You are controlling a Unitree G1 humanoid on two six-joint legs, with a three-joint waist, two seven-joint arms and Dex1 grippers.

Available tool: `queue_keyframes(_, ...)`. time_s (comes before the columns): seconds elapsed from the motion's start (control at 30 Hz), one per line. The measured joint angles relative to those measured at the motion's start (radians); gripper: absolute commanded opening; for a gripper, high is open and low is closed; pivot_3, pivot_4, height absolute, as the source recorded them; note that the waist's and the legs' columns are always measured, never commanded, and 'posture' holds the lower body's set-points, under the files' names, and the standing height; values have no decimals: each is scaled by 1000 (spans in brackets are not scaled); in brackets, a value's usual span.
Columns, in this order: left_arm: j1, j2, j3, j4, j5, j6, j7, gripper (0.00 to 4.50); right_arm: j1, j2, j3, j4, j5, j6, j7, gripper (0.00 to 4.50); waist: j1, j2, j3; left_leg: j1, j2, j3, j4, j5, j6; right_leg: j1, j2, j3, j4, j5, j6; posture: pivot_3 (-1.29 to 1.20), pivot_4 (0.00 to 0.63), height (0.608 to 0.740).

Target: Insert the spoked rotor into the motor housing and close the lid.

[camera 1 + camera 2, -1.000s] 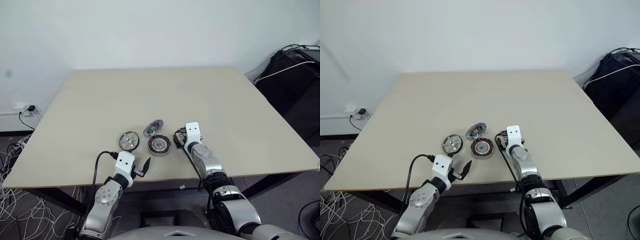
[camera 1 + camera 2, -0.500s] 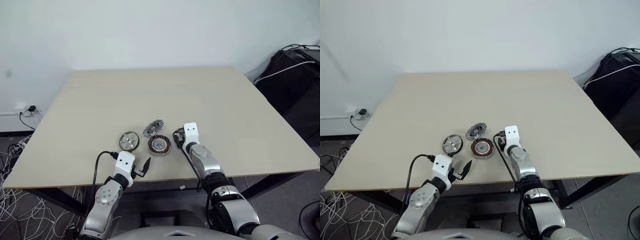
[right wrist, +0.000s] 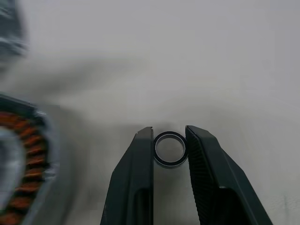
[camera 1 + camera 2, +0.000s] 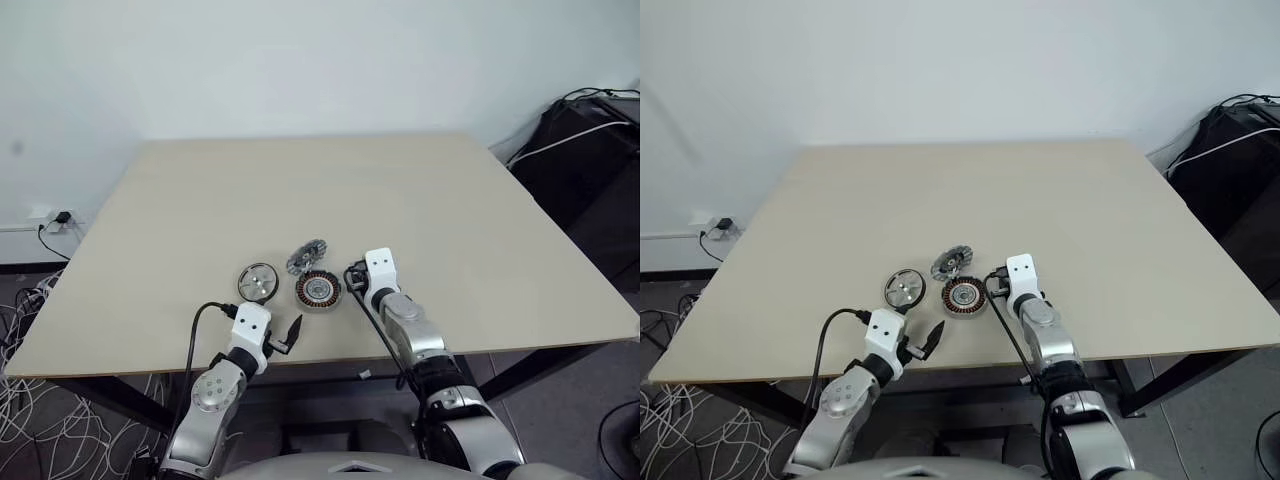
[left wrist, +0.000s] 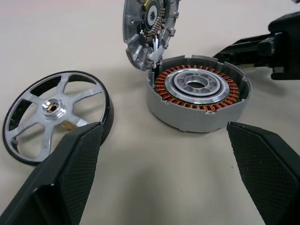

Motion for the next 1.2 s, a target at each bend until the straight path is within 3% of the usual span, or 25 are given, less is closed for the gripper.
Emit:
queue_keyframes(0.17, 1, -1, 0, -2, 0, 1, 1, 4500, 90, -9, 92, -235, 0, 71, 77, 679, 2, 0, 0, 0, 0, 0, 0, 0, 0, 0, 0, 0, 0, 0, 0, 0, 0, 740)
queue_keyframes(0.33, 1, -1, 0, -2, 0, 1, 0, 4500, 131, -11, 186, -325, -1, 130, 140, 679, 2, -1, 0, 0, 0, 0, 0, 0, 0, 0, 0, -1, 0, 0, 0, 0, 0, 740)
queue_keyframes(0.57, 1, -1, 0, -2, -1, 3, 1, 4500, 123, -3, 234, -311, -9, 138, 156, 679, 3, -2, 1, 0, 0, 0, 0, 0, 0, 0, 1, -2, 0, 0, 0, 0, 0, 740)
queue_keyframes(1.2, 1, -1, 1, -2, -2, 11, 6, 4500, 63, 1, 220, -189, -19, 111, 149, 679, 2, -2, 1, 0, 0, 0, 1, 0, 0, 0, 1, -3, 0, 0, 0, 0, 0, 740)
